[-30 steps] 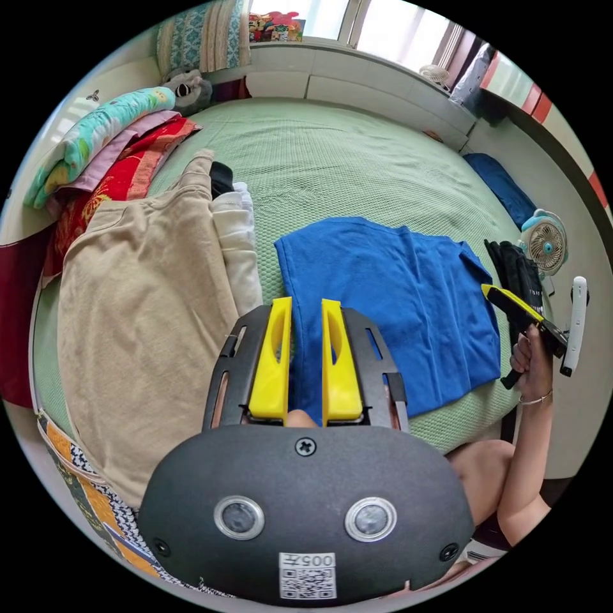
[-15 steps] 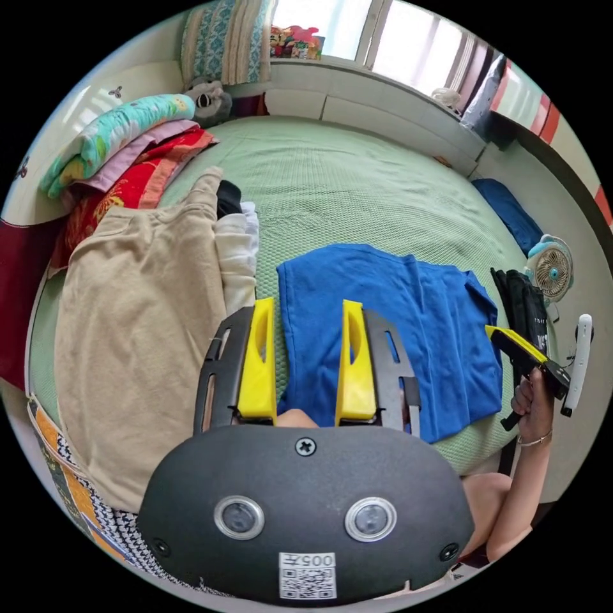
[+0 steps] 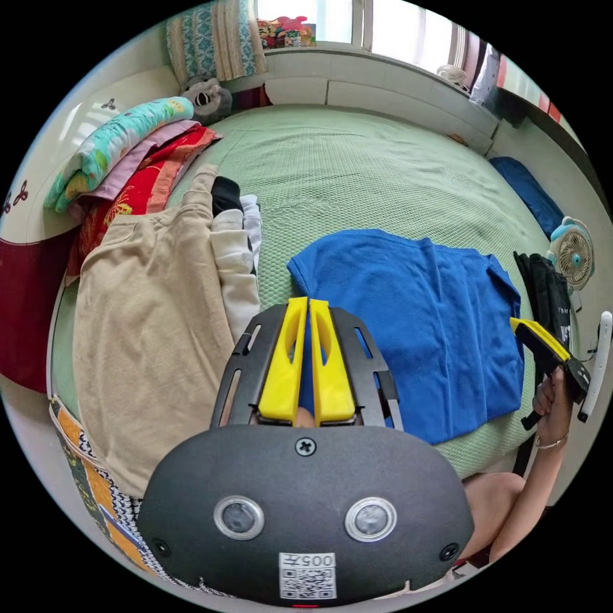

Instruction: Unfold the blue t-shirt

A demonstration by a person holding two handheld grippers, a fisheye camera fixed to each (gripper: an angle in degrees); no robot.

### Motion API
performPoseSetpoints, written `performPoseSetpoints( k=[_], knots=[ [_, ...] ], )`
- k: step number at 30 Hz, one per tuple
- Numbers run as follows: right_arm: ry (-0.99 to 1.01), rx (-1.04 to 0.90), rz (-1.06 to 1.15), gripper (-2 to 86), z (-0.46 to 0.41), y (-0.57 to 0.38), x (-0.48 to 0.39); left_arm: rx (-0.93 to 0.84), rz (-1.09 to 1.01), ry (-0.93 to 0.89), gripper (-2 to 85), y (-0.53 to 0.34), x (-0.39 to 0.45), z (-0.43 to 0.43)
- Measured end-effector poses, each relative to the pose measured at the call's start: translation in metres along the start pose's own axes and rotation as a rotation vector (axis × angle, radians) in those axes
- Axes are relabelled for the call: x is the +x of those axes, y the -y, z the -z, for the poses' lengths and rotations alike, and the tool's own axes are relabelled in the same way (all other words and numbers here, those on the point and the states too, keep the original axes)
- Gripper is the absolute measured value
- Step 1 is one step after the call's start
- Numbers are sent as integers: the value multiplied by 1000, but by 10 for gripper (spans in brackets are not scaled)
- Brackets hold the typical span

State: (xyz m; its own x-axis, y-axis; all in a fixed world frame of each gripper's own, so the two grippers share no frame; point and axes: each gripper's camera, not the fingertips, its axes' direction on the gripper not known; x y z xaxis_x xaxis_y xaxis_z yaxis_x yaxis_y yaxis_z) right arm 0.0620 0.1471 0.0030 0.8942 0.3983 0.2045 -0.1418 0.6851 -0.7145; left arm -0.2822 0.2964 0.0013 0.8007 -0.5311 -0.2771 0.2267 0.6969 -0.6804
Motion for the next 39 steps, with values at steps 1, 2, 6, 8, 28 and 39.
performPoseSetpoints(
  k=[1, 2, 6, 8, 28, 39],
  knots=[
    [7, 0, -9, 106, 1, 0, 2, 5, -7, -4, 6, -1, 1, 3],
    [11, 2, -13, 104, 2, 0, 3, 15, -23, -16, 5, -4, 3, 10],
    [20, 15, -39, 88, 7, 0, 6, 38, -86, -65, 3, -22, 9, 34],
    [27, 17, -62, 80, 10, -2, 8, 30, -129, -84, 3, -35, 14, 43],
    [-40, 133, 18, 123, 20, -20, 0, -80, -175, -244, 97, -75, -6, 39],
    [-144, 147, 39, 116, 5, -22, 2, -175, -295, -163, 131, -79, 23, 12]
  ],
)
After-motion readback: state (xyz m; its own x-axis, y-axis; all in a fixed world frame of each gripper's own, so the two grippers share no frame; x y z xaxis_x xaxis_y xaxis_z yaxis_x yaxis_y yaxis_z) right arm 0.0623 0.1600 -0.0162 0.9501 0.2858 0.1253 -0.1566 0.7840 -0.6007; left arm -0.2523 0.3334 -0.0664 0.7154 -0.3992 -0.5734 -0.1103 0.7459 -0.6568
